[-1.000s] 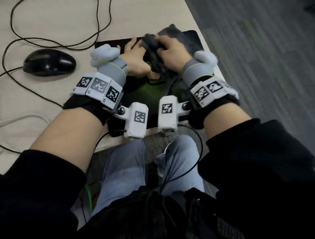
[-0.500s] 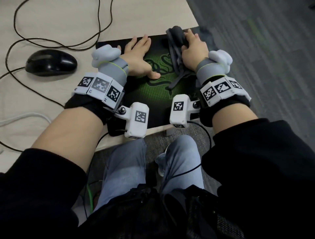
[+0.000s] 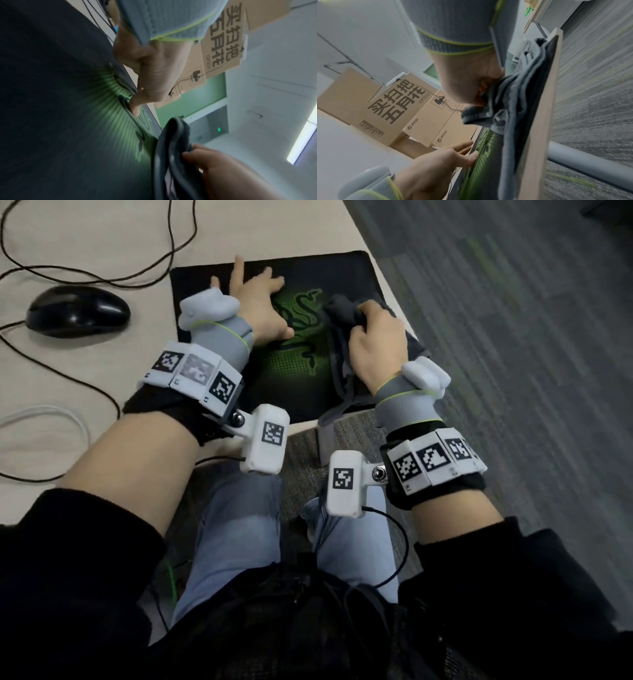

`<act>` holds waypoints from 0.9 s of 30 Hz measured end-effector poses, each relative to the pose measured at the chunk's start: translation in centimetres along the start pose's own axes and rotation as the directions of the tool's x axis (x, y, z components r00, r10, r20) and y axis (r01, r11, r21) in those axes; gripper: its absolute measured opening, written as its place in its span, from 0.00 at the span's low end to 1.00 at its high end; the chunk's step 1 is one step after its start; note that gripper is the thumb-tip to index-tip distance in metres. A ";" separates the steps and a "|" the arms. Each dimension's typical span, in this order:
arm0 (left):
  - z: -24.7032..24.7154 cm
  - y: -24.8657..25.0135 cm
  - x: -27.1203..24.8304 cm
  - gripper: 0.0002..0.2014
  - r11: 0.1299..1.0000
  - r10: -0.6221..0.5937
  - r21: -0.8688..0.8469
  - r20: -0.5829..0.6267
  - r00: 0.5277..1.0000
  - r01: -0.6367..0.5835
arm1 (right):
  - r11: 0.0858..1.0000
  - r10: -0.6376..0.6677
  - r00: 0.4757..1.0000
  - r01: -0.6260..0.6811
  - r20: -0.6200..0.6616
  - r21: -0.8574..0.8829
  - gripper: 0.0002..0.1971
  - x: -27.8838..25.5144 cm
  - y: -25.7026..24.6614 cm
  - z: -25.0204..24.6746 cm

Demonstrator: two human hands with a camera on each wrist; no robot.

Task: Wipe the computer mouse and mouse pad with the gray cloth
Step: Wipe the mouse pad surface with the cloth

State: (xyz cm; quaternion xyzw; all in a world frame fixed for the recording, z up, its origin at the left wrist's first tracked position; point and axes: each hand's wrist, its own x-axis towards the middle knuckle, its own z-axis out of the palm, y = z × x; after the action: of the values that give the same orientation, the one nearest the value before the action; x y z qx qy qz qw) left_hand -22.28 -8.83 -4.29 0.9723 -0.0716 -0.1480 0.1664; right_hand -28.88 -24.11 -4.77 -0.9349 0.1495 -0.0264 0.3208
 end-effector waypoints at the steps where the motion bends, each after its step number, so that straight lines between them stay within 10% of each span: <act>1: 0.4 0.2 -0.4 0.36 0.998 0.052 -0.023 -0.022 0.998 -0.052 | 1.000 0.006 1.000 -0.006 -0.017 0.010 0.17 -0.3 0.2 -0.1; 10: 2.2 0.1 -1.7 0.31 0.976 0.217 -0.032 0.152 0.964 -0.215 | 0.972 -0.113 0.970 0.153 0.214 -0.180 0.29 -1.7 1.8 1.5; 27: 2.4 0.6 -1.8 0.31 0.984 0.142 0.080 0.161 0.977 -0.156 | 0.994 -0.074 0.995 0.079 0.066 -0.071 0.25 -0.9 3.9 0.3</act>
State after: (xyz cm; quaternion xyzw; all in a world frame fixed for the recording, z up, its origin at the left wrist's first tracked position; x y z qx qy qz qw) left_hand -24.73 -9.74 -5.76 0.9564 -0.1639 -0.2063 0.1257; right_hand -30.67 -26.60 -7.35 -0.9515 0.1042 -0.0033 0.2895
